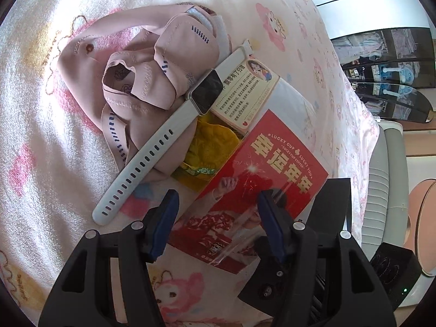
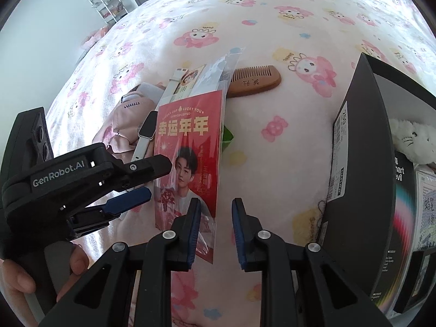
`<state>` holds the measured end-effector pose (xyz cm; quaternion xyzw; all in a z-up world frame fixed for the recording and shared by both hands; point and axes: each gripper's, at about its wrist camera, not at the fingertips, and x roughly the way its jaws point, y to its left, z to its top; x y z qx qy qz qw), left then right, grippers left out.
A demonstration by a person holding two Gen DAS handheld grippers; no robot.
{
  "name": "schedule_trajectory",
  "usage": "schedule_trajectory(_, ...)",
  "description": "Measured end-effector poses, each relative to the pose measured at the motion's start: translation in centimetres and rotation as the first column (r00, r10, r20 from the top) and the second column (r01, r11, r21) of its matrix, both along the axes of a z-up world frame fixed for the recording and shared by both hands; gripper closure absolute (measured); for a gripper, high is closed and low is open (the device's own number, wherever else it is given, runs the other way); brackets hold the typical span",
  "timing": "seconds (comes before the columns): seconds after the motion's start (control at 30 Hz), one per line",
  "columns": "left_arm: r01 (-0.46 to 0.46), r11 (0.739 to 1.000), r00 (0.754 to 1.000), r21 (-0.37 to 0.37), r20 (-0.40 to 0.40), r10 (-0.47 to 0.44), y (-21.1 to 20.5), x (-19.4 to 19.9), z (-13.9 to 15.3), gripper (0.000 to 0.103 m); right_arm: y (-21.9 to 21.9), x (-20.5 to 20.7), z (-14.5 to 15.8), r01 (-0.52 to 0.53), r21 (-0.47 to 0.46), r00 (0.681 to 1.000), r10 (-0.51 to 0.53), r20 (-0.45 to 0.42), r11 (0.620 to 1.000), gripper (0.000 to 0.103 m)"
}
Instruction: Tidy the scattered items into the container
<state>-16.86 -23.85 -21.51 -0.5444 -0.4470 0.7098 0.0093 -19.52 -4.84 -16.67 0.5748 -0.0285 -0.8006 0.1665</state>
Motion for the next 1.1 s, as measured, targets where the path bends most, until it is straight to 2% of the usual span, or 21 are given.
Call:
schedule_trajectory(0.13, 0.01, 1.0, 1.0, 0.02, 0.008, -0.01, 0.1, -0.1, -0.2, 0.043, -0.6, -0.3, -0.6, -0.017, -0.009, 0.999, 0.017, 0.037, 1.0, 0.083)
schedule_trajectory(0.27, 0.023, 0.999, 1.0, 0.028, -0.013, -0.023, 0.3, -0.1, 0.2, 0.044, -1.0, 0.1, -0.1, -0.037, -0.014, 0.999, 0.037, 0.023, 0.999, 0.083)
schedule_trajectory(0.43, 0.031, 0.999, 0.995, 0.019, -0.091, -0.029, 0.3, 1.6, 2.3, 0.055, -0.3, 0.7, 1.4, -0.038, -0.022, 0.999, 0.038, -0.016, 0.999, 0.083)
schedule_trajectory(0.53, 0.048, 0.999, 0.989, -0.003, -0.138, -0.047, 0.9, 2.7, 4.3, 0.056, 0.6, 1.2, 2.7, -0.045, -0.059, 0.999, 0.043, -0.027, 0.997, 0.083)
schedule_trajectory(0.7, 0.076, 0.995, 0.973, -0.062, -0.215, -0.088, 2.5, 5.3, 8.1, 0.056, 2.0, 2.6, 5.6, -0.073, -0.105, 0.996, 0.067, -0.064, 0.992, 0.083)
schedule_trajectory(0.8, 0.086, 0.994, 0.961, -0.072, -0.259, -0.102, 4.0, 6.2, 10.5, 0.056, 3.5, 3.8, 7.5, -0.064, -0.147, 0.995, 0.051, -0.091, 0.987, 0.083)
schedule_trajectory(0.93, 0.139, 0.986, 0.929, -0.09, -0.332, -0.161, 7.2, 6.6, 13.8, 0.054, 6.7, 5.6, 10.4, -0.039, -0.2, 0.99, 0.011, -0.141, 0.979, 0.08)
schedule_trajectory(1.1, 0.219, 0.968, 0.905, -0.123, -0.346, -0.248, 12.6, 5.6, 15.5, 0.054, 11.6, 6.9, 12.5, 0.03, -0.227, 0.98, -0.073, -0.184, 0.974, 0.08)
